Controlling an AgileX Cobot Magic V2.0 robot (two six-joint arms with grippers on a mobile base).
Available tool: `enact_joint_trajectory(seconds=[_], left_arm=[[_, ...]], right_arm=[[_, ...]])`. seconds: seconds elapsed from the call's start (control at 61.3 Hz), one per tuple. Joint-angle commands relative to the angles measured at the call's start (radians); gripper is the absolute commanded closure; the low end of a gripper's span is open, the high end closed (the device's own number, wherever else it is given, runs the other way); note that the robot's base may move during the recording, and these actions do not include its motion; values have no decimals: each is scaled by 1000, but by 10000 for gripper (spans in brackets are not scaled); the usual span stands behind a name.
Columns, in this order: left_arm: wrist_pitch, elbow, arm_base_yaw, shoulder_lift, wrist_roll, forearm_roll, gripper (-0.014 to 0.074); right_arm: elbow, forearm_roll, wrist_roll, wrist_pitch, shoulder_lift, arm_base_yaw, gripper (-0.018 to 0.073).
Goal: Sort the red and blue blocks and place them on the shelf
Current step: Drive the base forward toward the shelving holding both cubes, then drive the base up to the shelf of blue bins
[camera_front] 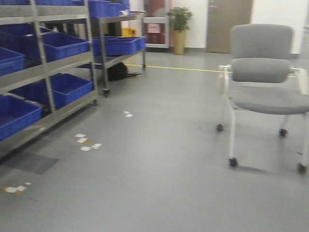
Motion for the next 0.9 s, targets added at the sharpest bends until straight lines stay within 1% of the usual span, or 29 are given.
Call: enact_joint_trajectory(seconds=[0.0,0.881], left_arm=[[-71,-30,-1,5,-8,7,468],[-71,-30,-1,5,-8,7,468]], right_arm=[[-29,-4,-2,-93,3,-6,502],[-29,-4,-2,-93,3,-6,502]])
